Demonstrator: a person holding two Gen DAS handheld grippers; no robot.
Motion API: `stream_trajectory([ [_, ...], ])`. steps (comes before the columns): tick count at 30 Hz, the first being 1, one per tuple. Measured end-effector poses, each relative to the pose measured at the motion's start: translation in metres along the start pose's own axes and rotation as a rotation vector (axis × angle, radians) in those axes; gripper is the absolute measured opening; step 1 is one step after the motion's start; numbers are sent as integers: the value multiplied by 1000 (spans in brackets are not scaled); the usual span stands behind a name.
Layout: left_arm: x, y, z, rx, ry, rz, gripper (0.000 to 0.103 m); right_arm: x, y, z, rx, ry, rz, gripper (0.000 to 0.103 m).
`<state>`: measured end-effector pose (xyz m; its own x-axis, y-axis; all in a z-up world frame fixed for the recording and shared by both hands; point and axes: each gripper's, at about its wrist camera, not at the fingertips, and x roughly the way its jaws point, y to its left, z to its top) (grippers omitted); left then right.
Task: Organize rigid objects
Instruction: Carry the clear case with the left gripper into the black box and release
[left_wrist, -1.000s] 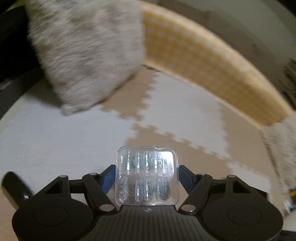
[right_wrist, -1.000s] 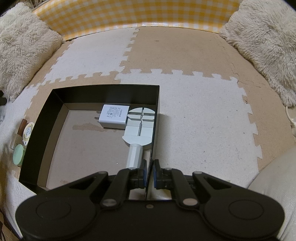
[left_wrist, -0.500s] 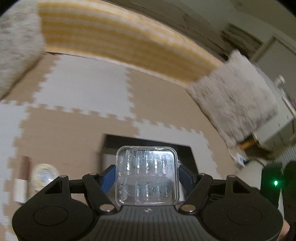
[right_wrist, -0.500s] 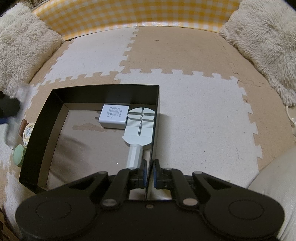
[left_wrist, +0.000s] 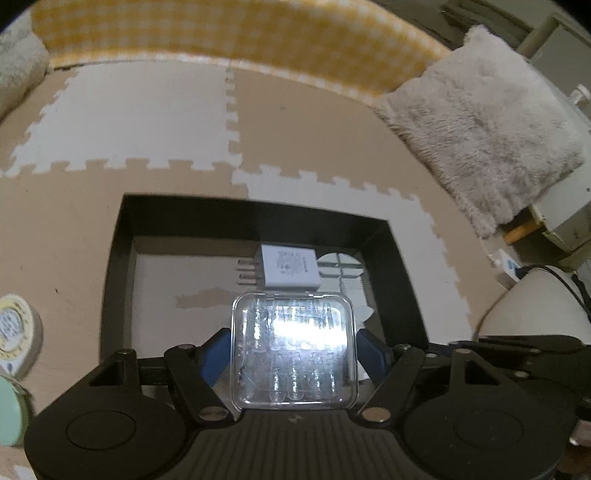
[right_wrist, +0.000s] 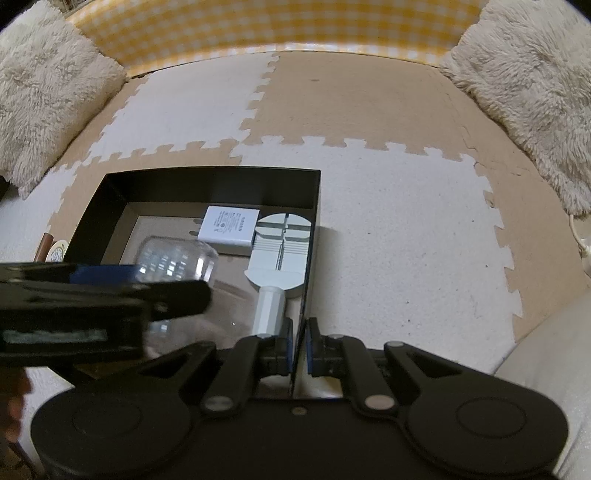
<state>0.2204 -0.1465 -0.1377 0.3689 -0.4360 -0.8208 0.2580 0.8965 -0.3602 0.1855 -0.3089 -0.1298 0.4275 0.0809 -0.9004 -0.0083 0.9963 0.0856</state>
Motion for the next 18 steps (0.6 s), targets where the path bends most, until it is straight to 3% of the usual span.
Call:
stream_trajectory([
  [11, 25, -1, -1, -39, -6, 48, 73, 0, 0, 0, -8, 3, -2, 7],
  [18, 26, -4, 1, -5, -15, 87, 73, 0, 0, 0, -8, 3, -2, 7],
])
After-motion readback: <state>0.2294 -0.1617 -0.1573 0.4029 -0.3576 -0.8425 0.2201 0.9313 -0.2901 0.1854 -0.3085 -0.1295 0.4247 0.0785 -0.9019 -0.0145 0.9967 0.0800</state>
